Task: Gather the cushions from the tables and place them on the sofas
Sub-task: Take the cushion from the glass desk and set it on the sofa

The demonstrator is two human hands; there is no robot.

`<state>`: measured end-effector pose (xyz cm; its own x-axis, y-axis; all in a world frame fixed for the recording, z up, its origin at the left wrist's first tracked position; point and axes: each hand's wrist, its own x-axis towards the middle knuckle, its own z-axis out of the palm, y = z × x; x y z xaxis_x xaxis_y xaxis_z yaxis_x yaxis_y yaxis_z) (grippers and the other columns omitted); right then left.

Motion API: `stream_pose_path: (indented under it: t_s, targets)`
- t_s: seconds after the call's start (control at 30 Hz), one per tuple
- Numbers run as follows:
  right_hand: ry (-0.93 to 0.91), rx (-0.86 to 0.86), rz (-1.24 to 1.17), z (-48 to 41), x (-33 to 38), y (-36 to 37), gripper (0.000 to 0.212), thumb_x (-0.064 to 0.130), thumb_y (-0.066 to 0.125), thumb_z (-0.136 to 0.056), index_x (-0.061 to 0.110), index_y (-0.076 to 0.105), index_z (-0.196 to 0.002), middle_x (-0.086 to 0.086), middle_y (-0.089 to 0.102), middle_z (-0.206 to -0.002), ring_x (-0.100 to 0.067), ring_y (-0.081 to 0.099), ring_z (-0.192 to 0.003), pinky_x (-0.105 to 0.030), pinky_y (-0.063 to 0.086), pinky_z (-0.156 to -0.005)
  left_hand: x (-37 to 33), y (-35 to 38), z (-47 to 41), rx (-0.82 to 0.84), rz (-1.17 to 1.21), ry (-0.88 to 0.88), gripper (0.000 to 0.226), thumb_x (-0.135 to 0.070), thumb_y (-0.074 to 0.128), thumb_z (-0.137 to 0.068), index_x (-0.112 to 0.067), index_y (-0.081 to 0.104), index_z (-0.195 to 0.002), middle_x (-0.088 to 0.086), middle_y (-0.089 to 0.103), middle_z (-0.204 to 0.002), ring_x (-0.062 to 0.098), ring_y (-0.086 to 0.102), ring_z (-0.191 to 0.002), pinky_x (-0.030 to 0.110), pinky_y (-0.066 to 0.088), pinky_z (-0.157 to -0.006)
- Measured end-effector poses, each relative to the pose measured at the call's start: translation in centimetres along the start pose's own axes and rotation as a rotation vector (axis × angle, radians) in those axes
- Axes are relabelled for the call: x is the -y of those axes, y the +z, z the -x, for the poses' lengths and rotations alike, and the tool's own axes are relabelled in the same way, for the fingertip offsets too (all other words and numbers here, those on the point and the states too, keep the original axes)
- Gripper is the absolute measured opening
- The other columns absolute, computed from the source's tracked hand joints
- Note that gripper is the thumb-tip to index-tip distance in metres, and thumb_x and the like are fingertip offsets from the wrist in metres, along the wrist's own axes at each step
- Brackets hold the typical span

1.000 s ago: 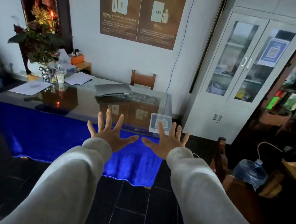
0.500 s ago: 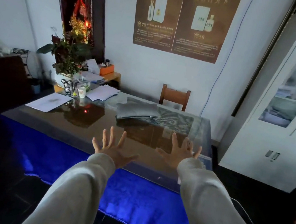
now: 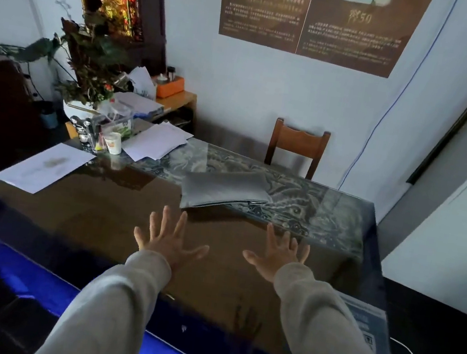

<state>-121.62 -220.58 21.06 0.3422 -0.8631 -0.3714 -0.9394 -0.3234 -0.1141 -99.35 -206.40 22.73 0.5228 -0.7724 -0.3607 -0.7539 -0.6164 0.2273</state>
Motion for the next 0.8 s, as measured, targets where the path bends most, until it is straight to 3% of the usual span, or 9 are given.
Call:
stream_pose_path:
  t_s: [0.17, 0.3, 0.37, 0.47, 0.53, 0.57, 0.63, 0.7, 0.8]
  targets:
    - [0.032, 0.027, -0.032, -9.9, 1.5, -0.6, 0.103, 0.080, 0.040, -0.096, 0.034, -0.019, -0.166, -0.017, -0.010, -0.177, -0.039, -0.008, -0.163, -0.064, -0.007, -0.126, -0.7, -2.2, -13.2, 0.015, -0.015, 0.026, 0.109, -0.092, 0.036, -0.086, -0.039, -0.016, -0.166, 0.004, -0.033, -0.173, 0.037, -0.026, -0.159, 0.067, -0.005, -0.125]
    - [0.135, 0.105, -0.027, -22.8, 3.2, -1.0, 0.103, 0.073, 0.047, -0.098, 0.032, -0.018, -0.167, -0.017, -0.006, -0.178, -0.039, -0.004, -0.163, -0.062, -0.002, -0.128, -1.6, -2.5, -28.5, 0.123, 0.053, 0.042, 0.101, -0.086, 0.035, -0.092, -0.041, -0.019, -0.164, 0.004, -0.030, -0.174, 0.037, -0.022, -0.161, 0.066, 0.001, -0.126]
    - [0.157, 0.094, -0.059, -26.1, 3.4, -0.9, 0.104, 0.068, 0.053, -0.099, 0.033, -0.018, -0.167, -0.016, -0.004, -0.178, -0.038, -0.001, -0.164, -0.060, 0.002, -0.129, -1.6, -1.7, -32.2, 0.160, 0.084, 0.028, 0.094, -0.081, 0.036, -0.096, -0.045, -0.019, -0.163, 0.004, -0.030, -0.174, 0.037, -0.023, -0.160, 0.068, 0.004, -0.126]
    - [0.175, 0.072, -0.115, -32.1, 4.1, -0.4, 0.110, 0.062, 0.060, -0.099, 0.035, -0.024, -0.164, -0.017, -0.004, -0.178, -0.039, 0.005, -0.163, -0.056, 0.014, -0.128, -1.1, -0.3, -38.5, 0.205, 0.152, 0.014, 0.074, -0.067, 0.037, -0.105, -0.052, -0.005, -0.164, 0.003, -0.028, -0.175, 0.041, -0.019, -0.160, 0.071, 0.013, -0.124]
    - [0.160, 0.029, -0.161, -34.5, 4.5, 0.1, 0.111, 0.054, 0.065, -0.100, 0.034, -0.022, -0.165, -0.018, -0.007, -0.177, -0.041, 0.011, -0.162, -0.054, 0.024, -0.127, -0.8, 0.1, -40.9, 0.147, 0.254, 0.062, 0.070, -0.058, 0.042, -0.107, -0.044, 0.009, -0.167, 0.009, -0.014, -0.177, 0.042, -0.006, -0.162, 0.065, 0.017, -0.126]
    - [0.140, 0.001, -0.207, -36.3, 5.1, 0.6, 0.107, 0.048, 0.067, -0.101, 0.031, -0.015, -0.168, -0.020, -0.004, -0.177, -0.042, 0.020, -0.160, -0.053, 0.032, -0.124, -0.4, 0.7, -42.8, 0.151, 0.350, 0.044, 0.072, -0.057, 0.046, -0.106, -0.042, 0.013, -0.168, 0.011, -0.007, -0.178, 0.042, 0.002, -0.162, 0.061, 0.019, -0.126]
    - [0.139, -0.131, -0.308, -37.8, 5.2, 0.7, 0.089, 0.035, 0.070, -0.101, 0.024, 0.014, -0.169, -0.021, 0.020, -0.170, -0.041, 0.041, -0.149, -0.050, 0.045, -0.112, -0.2, 0.8, -44.3, 0.143, 0.434, 0.032, 0.072, -0.058, 0.054, -0.103, -0.044, 0.022, -0.166, 0.012, 0.001, -0.178, 0.043, 0.015, -0.160, 0.056, 0.026, -0.125]
    - [0.183, -0.166, -0.380, -40.0, 5.0, 1.0, 0.075, 0.031, 0.078, -0.096, 0.023, 0.040, -0.159, -0.016, 0.042, -0.157, -0.038, 0.050, -0.139, -0.049, 0.046, -0.108, 0.2, 1.7, -46.3, 0.151, 0.482, -0.003, 0.071, -0.056, 0.060, -0.101, -0.046, 0.028, -0.163, 0.011, 0.004, -0.177, 0.044, 0.020, -0.158, 0.054, 0.028, -0.125]
    - [0.189, -0.084, -0.460, -41.0, 3.3, -0.1, 0.067, 0.023, 0.087, -0.087, 0.024, 0.055, -0.146, -0.014, 0.051, -0.145, -0.036, 0.052, -0.134, -0.052, 0.043, -0.114, -0.3, 1.8, -46.6, 0.142, 0.474, -0.021, 0.071, -0.055, 0.061, -0.100, -0.048, 0.028, -0.163, 0.009, 0.004, -0.177, 0.044, 0.019, -0.158, 0.054, 0.029, -0.124]
